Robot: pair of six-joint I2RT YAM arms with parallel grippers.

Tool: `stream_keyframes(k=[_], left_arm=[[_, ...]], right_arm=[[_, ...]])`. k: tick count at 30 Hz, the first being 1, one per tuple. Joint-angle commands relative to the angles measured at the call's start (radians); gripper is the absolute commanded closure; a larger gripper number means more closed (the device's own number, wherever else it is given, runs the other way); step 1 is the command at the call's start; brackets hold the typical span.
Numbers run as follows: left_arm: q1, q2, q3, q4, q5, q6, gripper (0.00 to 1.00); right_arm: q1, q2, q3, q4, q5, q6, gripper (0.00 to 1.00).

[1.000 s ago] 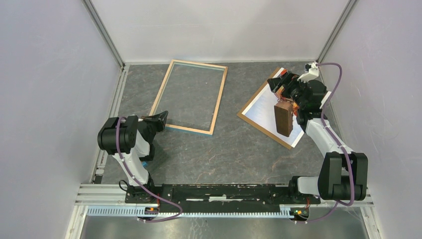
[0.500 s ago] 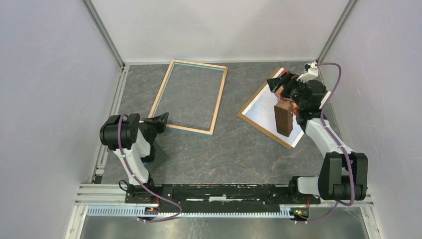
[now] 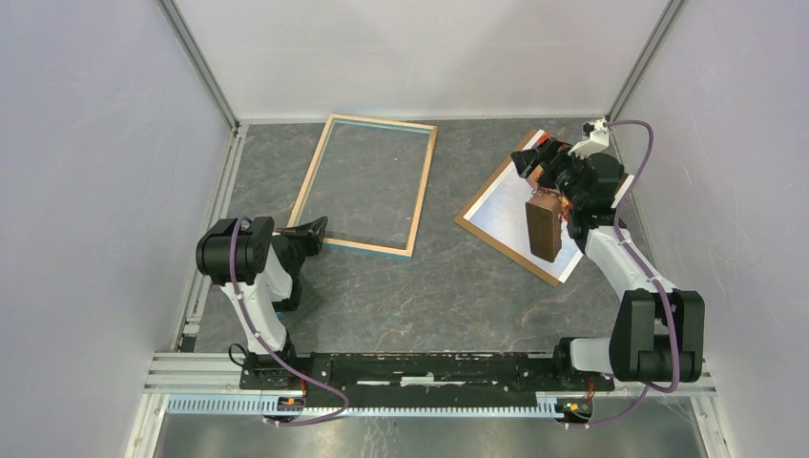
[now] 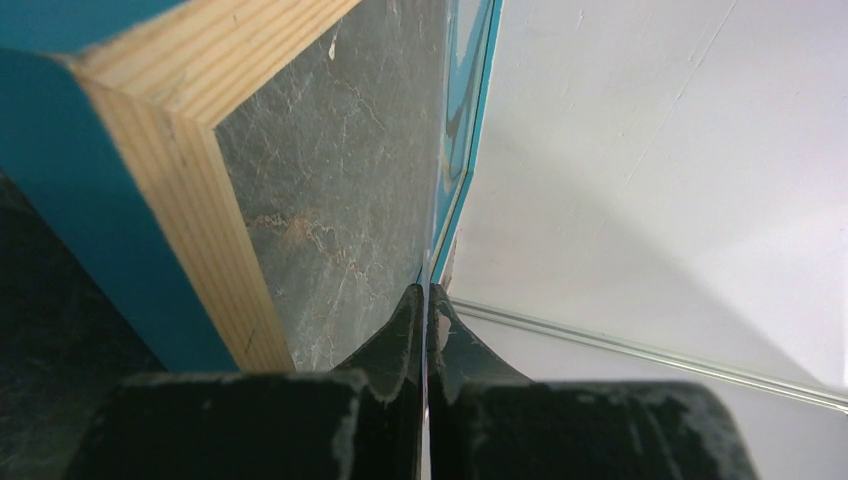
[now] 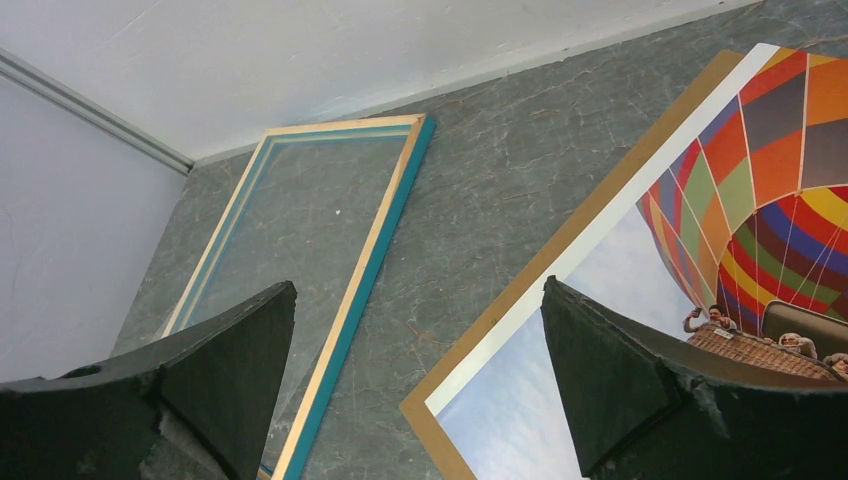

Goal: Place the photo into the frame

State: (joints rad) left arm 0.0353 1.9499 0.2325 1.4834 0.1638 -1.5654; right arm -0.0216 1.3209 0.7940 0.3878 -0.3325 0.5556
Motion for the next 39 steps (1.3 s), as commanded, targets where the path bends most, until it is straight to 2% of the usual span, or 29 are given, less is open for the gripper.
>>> stream_keyframes(k=[1,11,20,26,32,39], left_arm=[[-0.021,-0.001,-0.002,0.072,-0.01,-0.057,0.98],[-0.022,-0.032,0.02,0.072,0.028,-0.043,0.98],[-0.023,-0.051,0.028,0.051,0.059,-0.151,0.98],[-0.022,-0.071,0.019,0.01,0.048,-0.127,0.97],[-0.023,-0.066,0.03,-0.012,0.058,-0.108,0.91],[-0.023,-0.104,0.032,-0.048,0.066,-0.097,0.92]], right_arm=[[0.004,0.001,-0.004,0.043,-0.005,-0.004,0.02],[0.005,0.007,-0.002,0.043,-0.009,-0.004,0.02],[0.005,0.009,-0.002,0.042,-0.01,-0.006,0.02],[0.004,0.01,-0.003,0.039,-0.008,-0.008,0.02],[0.004,0.016,-0.001,0.041,-0.011,-0.008,0.02],[0.005,0.021,0.001,0.04,-0.015,-0.007,0.02]])
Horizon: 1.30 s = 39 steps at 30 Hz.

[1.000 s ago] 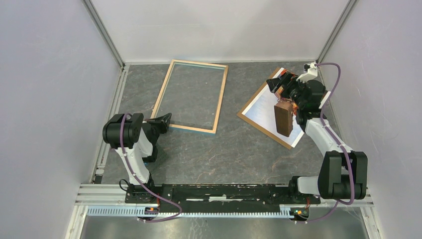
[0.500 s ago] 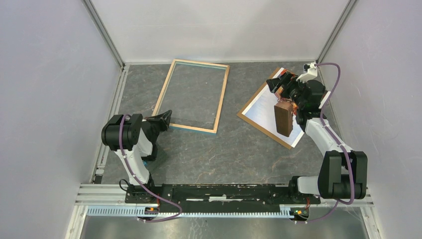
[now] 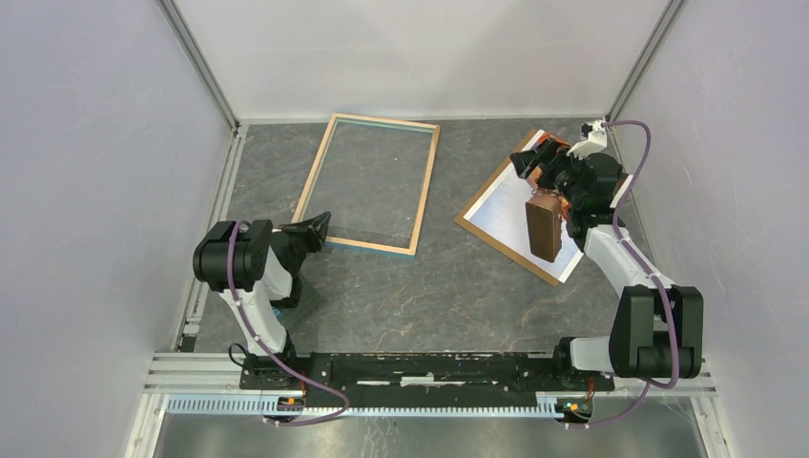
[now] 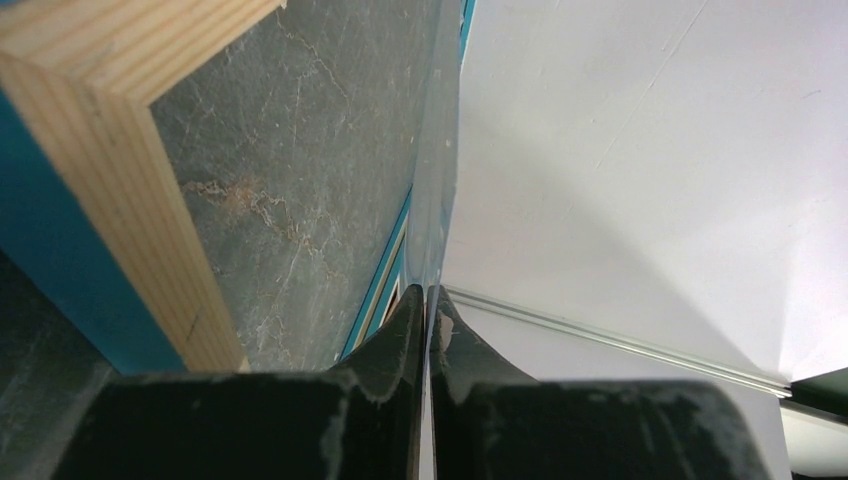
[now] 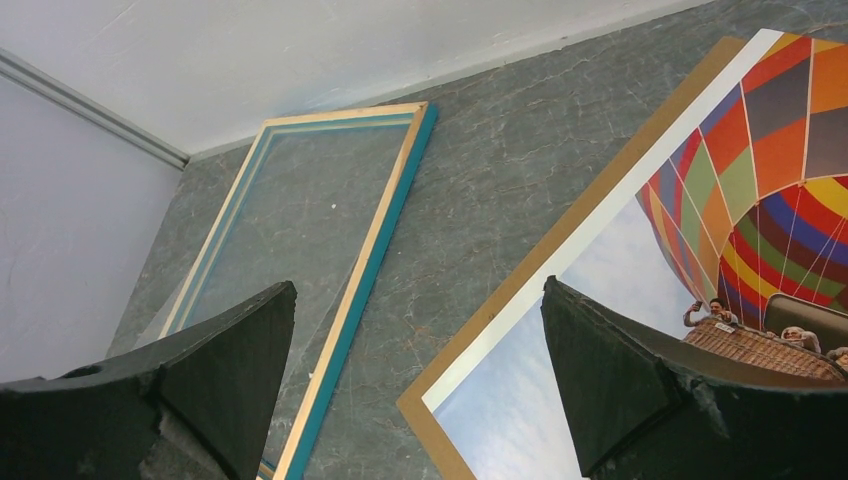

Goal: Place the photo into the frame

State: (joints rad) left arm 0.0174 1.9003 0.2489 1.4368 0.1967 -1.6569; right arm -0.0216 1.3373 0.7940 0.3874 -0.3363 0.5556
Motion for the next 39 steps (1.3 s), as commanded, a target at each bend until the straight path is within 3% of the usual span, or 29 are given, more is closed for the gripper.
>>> stream_keyframes(k=[1,14,28,35,39], left_arm=[[-0.028,-0.061,0.021,-0.009,0.037,-0.004,0.92],[-0.053,-0.017,0.074,-0.011,0.072,-0.057,0.9],[-0.066,-0.035,0.128,-0.095,0.023,0.05,0.54],[-0.117,-0.052,0.165,-0.216,-0.033,0.101,0.47],[-0.134,-0.072,0.182,-0.302,-0.066,0.14,0.47]], right_arm=[[0.005,0.006,0.001,0.042,-0.01,-0.006,0.02],[0.005,0.01,0.002,0.038,-0.013,-0.011,0.02],[0.005,0.018,0.004,0.032,-0.013,-0.016,0.02],[0.005,0.02,0.004,0.031,-0.013,-0.019,0.02],[0.005,0.019,0.004,0.029,-0.011,-0.022,0.02]])
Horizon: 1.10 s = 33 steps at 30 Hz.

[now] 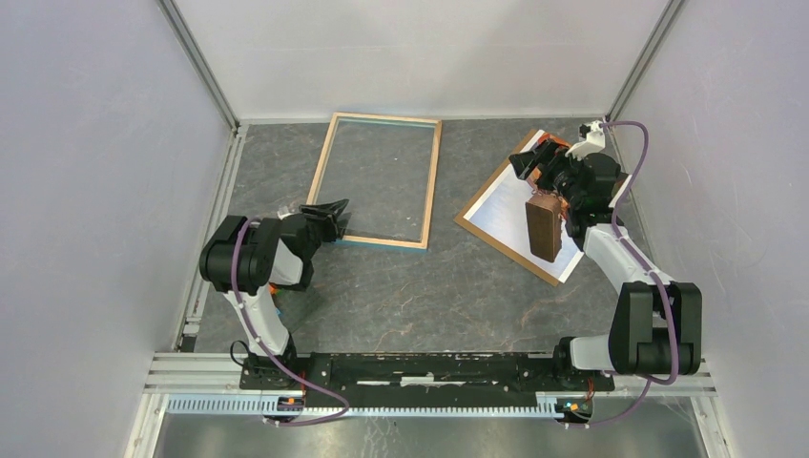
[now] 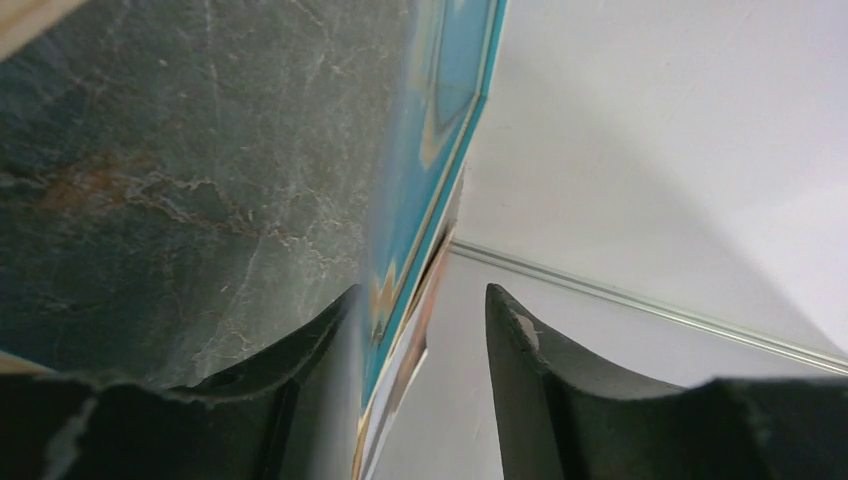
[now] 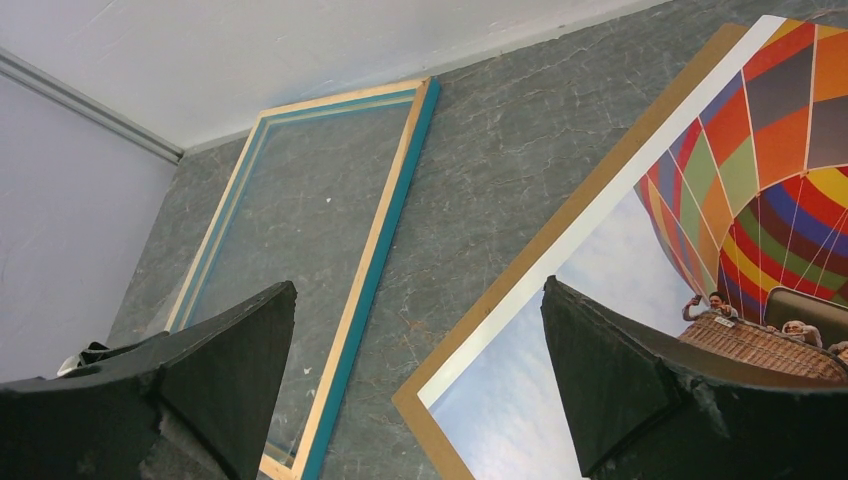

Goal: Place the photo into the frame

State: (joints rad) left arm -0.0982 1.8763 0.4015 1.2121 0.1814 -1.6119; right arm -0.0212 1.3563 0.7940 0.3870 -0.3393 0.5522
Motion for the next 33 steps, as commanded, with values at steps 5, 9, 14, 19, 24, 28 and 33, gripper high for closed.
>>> stream_keyframes(k=[5,9,14,19,24,28,33], left_arm=[[-0.031,-0.022,0.048,-0.05,-0.043,0.078,0.64],[-0.027,0.031,0.048,0.044,-0.014,0.002,0.78],[-0.021,0.093,0.051,0.149,0.027,-0.093,0.9],[-0.011,0.117,0.046,0.198,0.046,-0.15,0.96],[-0.008,0.136,0.045,0.268,0.061,-0.206,0.96],[-0.006,0.136,0.043,0.287,0.071,-0.217,0.97],[-0.005,0.151,0.027,0.318,0.073,-0.237,0.97]], right_arm=[[0.004,0.001,0.004,0.029,-0.008,-0.019,0.02],[0.004,0.0,0.005,0.025,-0.005,-0.021,0.02],[0.004,0.001,0.005,0.024,-0.005,-0.022,0.02],[0.005,0.006,0.005,0.025,-0.004,-0.023,0.02],[0.004,0.007,0.006,0.025,-0.005,-0.023,0.02],[0.004,0.012,0.006,0.024,-0.004,-0.022,0.02],[0.004,0.015,0.007,0.025,-0.005,-0.021,0.02]])
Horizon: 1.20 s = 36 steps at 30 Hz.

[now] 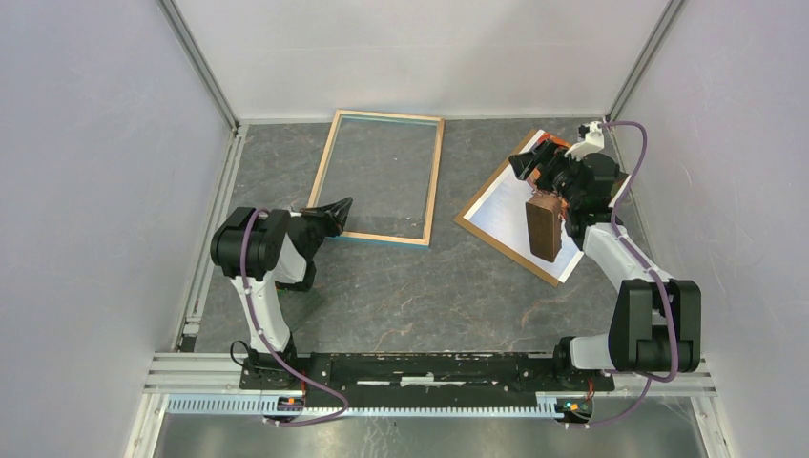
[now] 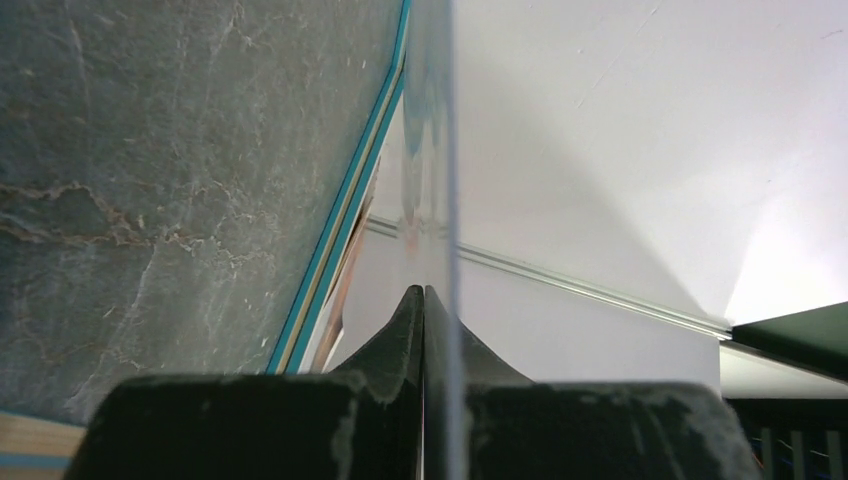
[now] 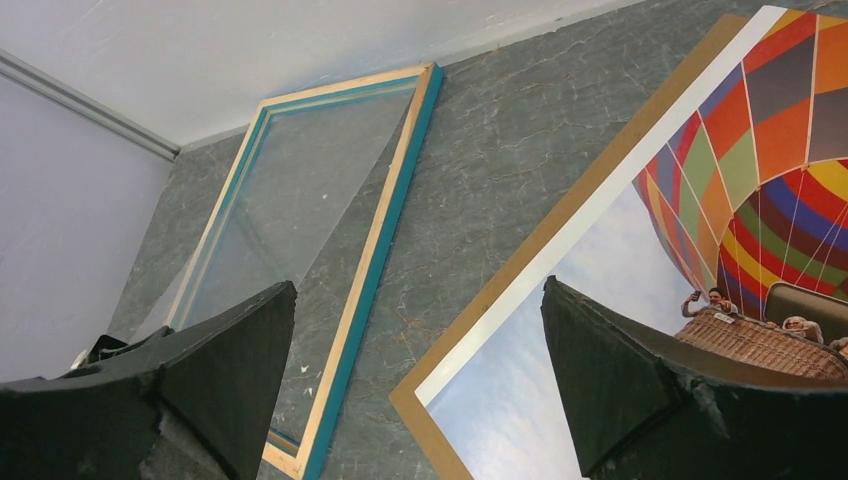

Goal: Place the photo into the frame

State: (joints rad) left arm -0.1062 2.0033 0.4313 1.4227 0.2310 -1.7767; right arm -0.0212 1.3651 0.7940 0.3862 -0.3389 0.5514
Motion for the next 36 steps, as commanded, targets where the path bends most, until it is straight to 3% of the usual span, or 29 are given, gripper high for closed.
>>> stream_keyframes(k=[1,8,18,20,26,36], left_arm=[[0.003,0.032,-0.005,0.127,0.025,-0.082,0.97],[0.003,0.037,0.013,0.129,0.012,-0.04,0.97],[0.014,-0.02,0.02,-0.004,0.0,0.088,0.93],[0.016,-0.023,0.023,-0.03,0.003,0.105,0.88],[0.016,-0.054,0.015,-0.086,0.019,0.128,0.58],[0.017,-0.195,0.05,-0.415,0.06,0.197,0.41]], right_arm=[[0.005,0.006,0.007,0.025,-0.005,-0.02,0.02],[0.005,0.011,0.006,0.027,-0.008,-0.021,0.02],[0.004,0.02,0.007,0.028,-0.01,-0.022,0.02],[0.005,0.022,0.008,0.028,-0.011,-0.021,0.02],[0.005,0.025,0.01,0.028,-0.014,-0.021,0.02],[0.004,0.022,0.01,0.022,-0.014,-0.025,0.02]])
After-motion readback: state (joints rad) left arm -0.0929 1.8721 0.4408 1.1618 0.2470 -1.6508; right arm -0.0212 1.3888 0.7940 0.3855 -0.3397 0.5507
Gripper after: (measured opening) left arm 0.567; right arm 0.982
